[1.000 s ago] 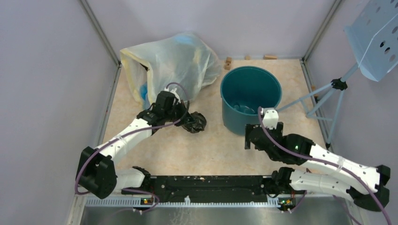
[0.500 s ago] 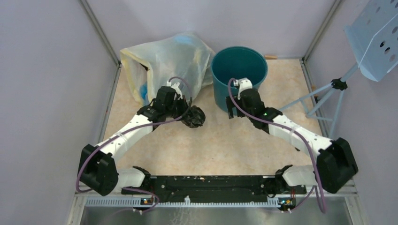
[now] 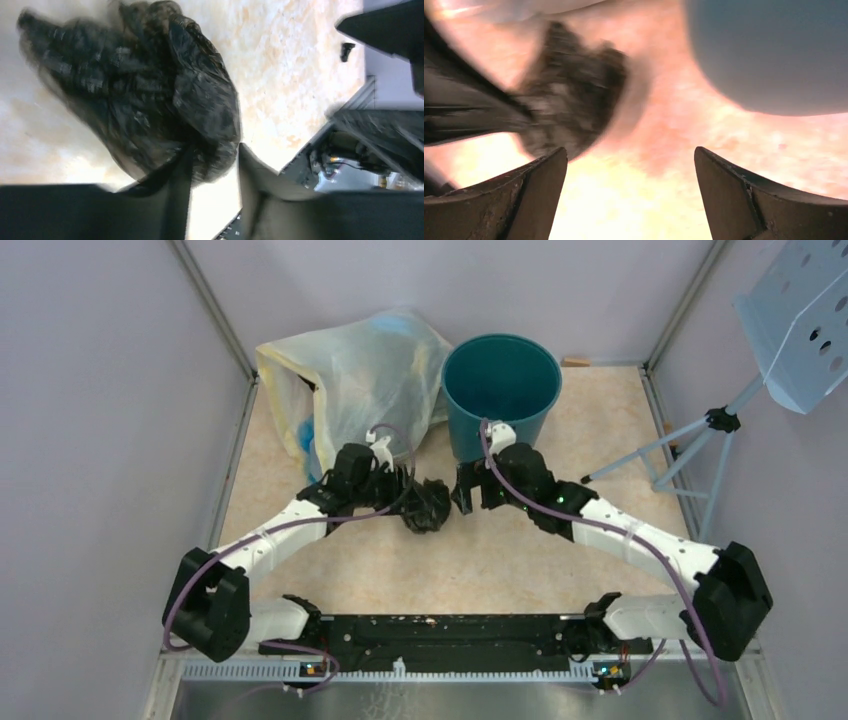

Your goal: Put the trash bags into the trash bin

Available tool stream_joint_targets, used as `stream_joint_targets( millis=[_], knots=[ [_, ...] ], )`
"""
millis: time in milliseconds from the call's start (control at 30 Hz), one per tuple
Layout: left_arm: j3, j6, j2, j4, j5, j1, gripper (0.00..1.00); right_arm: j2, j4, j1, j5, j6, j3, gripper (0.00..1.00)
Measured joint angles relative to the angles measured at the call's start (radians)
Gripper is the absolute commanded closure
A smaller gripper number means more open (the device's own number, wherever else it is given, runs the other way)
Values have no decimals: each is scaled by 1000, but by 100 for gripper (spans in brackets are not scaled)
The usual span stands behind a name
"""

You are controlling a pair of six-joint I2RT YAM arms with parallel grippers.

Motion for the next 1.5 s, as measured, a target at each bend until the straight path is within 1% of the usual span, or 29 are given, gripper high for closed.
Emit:
stream_joint_targets(
  millis=[33, 67, 100, 167, 200, 233, 267, 333, 367, 400, 500, 567, 600, 633, 667, 767, 900, 967, 1033, 1100, 1133, 1200, 1233, 1267, 1300, 1500],
  knots=[
    [-34, -5, 0, 24, 14, -2, 15, -30, -9, 38, -6, 23, -13, 5],
    [-61, -17, 5, 34, 25, -5, 9, -55, -14, 65, -11, 41, -26, 6],
    [-74, -26, 10, 27, 27, -7, 6, -85, -21, 92, -17, 63, -45, 7],
    [-74, -13, 14, 16, 25, -9, 7, -129, -34, 119, -24, 97, -74, 9],
    [-68, -5, 13, 10, 21, -10, 8, -143, -44, 125, -23, 113, -87, 10],
    [-60, 4, 10, -1, 17, -10, 12, -151, -51, 131, -17, 128, -98, 12],
    [-47, 16, 4, -17, 4, -10, 19, -151, -56, 136, -5, 137, -102, 16],
    [-18, 31, -16, -61, -43, -10, 42, -142, -67, 167, 35, 154, -104, 21],
    [-4, 34, -27, -83, -69, -8, 51, -129, -66, 188, 55, 164, -102, 22],
    [9, 34, -36, -102, -95, -5, 54, -108, -67, 205, 67, 174, -97, 22],
    [28, 41, -60, -143, -171, 15, 56, 20, -84, 244, 107, 206, -34, 24],
    [28, 31, -65, -163, -200, 28, 60, 96, -80, 264, 127, 208, 5, 30],
    [27, 23, -65, -172, -217, 35, 62, 126, -74, 275, 138, 209, 21, 36],
    [24, 10, -65, -179, -230, 42, 63, 150, -69, 285, 146, 211, 37, 38],
    [19, -4, -66, -183, -246, 47, 63, 173, -68, 294, 156, 218, 57, 39],
    [-1, -40, -76, -195, -280, 56, 59, 249, -79, 302, 190, 251, 141, 37],
    [-11, -56, -93, -209, -326, 60, 59, 353, -93, 302, 240, 307, 251, 38],
    [-11, -55, -103, -214, -344, 61, 59, 389, -97, 302, 261, 333, 273, 40],
    [-11, -54, -114, -224, -356, 61, 59, 426, -103, 302, 270, 353, 286, 46],
    [-11, -54, -126, -235, -364, 61, 59, 473, -128, 302, 283, 373, 309, 48],
    [-13, -54, -132, -238, -367, 61, 59, 492, -136, 302, 287, 378, 319, 51],
    [-24, -54, -150, -238, -372, 61, 59, 534, -152, 302, 307, 397, 337, 67],
    [-27, -54, -154, -240, -373, 61, 59, 543, -154, 302, 314, 397, 337, 86],
    [-32, -54, -159, -244, -375, 61, 59, 549, -154, 301, 318, 399, 335, 97],
    [-34, -54, -161, -245, -375, 61, 58, 549, -153, 301, 320, 397, 334, 100],
    [-37, -3, -158, -241, -339, 61, 56, 523, -136, 300, 312, 309, 328, 100]
  ],
)
